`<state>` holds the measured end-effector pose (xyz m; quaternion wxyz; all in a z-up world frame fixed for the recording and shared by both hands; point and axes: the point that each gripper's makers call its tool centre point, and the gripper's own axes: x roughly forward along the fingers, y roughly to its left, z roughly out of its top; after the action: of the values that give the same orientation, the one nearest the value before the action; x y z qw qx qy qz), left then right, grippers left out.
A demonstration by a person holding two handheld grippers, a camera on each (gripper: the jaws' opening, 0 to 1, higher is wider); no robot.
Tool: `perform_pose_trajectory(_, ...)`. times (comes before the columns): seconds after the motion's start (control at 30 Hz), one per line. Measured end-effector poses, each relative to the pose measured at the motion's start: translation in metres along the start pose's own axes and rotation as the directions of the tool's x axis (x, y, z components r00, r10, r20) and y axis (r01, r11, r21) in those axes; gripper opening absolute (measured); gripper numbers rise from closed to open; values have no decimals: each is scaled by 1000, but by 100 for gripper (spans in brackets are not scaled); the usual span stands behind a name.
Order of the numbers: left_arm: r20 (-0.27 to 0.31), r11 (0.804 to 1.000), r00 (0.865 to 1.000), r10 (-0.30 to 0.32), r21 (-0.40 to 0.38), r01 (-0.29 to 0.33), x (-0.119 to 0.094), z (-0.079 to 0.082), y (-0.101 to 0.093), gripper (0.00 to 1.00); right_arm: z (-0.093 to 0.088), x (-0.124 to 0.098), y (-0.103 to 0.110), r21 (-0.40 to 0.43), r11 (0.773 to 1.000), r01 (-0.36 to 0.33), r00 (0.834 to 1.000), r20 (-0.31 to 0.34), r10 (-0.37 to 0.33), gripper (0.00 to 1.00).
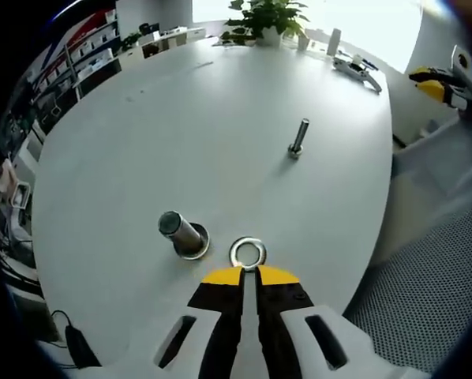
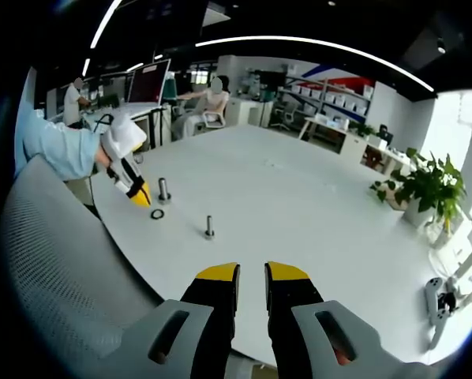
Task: Place the washer onto the threaded stud by aligning its center hole with the stud, sliding it down to the base, and recovering from edge contact or off-axis alignment until the washer reaches the visible bottom stop.
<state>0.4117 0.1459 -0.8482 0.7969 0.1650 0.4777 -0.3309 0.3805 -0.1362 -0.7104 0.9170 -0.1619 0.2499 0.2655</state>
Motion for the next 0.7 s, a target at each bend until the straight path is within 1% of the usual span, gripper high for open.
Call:
perform_pose_trajectory(0.1,-7,1000,1000,1,14,0,5,1,1,3,0,0,0,0,1000,1,1000,-1,-1,15)
perform_pose_trajectory(0.23,-12,999,1000,15,28,-15,8,2,7,3,0,0,0,-1,1000,-1,1000,-2,1,15)
perform_pose_trajectory(0.4,-31,999,999,28,23,-27,15,1,13,3,0,0,0,0,1000,-2,1000,-3,2,15)
perform_pose_trajectory(0.53,-43,999,999,25,26,-24,22,-1,13,5,0,0,0,1,1000,-1,1000,-2,1,15)
perform_pose_trajectory(0.6,-64,1000,998,22,19,-21,25,-6,12,5,0,0,0,0,1000,0,1000,-1,0,15)
perform_pose_trajectory(0.63,-47,1000,999,12,21,-11,25,-3,10,5,0,0,0,-2,1000,1,1000,0,-1,15)
perform_pose_trajectory(0.67,-64,999,998,23,27,-22,23,-6,12,5,0,0,0,-3,1000,2,1000,1,-2,15)
perform_pose_trajectory(0.7,-65,999,998,24,33,-22,24,-5,13,6,0,0,0,-3,1000,2,1000,0,-2,15)
